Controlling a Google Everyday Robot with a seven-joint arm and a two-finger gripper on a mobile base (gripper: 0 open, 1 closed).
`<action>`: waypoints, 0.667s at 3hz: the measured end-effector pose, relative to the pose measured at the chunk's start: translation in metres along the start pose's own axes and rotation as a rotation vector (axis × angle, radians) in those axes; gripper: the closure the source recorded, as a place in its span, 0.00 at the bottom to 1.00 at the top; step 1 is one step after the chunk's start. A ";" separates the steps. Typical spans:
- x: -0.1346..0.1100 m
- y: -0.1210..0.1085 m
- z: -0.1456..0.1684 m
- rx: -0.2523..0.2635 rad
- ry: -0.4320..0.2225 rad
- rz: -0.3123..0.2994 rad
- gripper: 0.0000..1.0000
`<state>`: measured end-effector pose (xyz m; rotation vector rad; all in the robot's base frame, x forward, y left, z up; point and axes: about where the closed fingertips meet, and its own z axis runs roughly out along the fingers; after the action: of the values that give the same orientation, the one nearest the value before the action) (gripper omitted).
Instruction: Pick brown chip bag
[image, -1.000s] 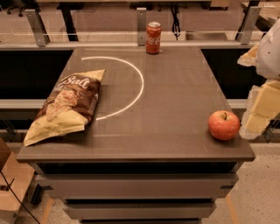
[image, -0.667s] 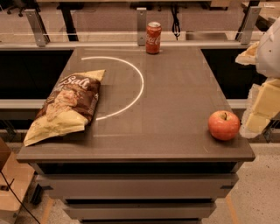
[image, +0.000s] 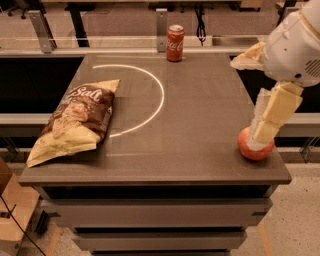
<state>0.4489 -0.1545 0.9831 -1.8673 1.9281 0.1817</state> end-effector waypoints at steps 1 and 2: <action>-0.056 0.006 0.023 -0.087 -0.159 -0.099 0.00; -0.065 0.009 0.023 -0.095 -0.187 -0.105 0.00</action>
Offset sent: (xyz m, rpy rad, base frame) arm -0.0013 0.0516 -0.0001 0.1113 0.0241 0.1326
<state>0.4443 -0.0855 0.9867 -1.9321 1.7195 0.4066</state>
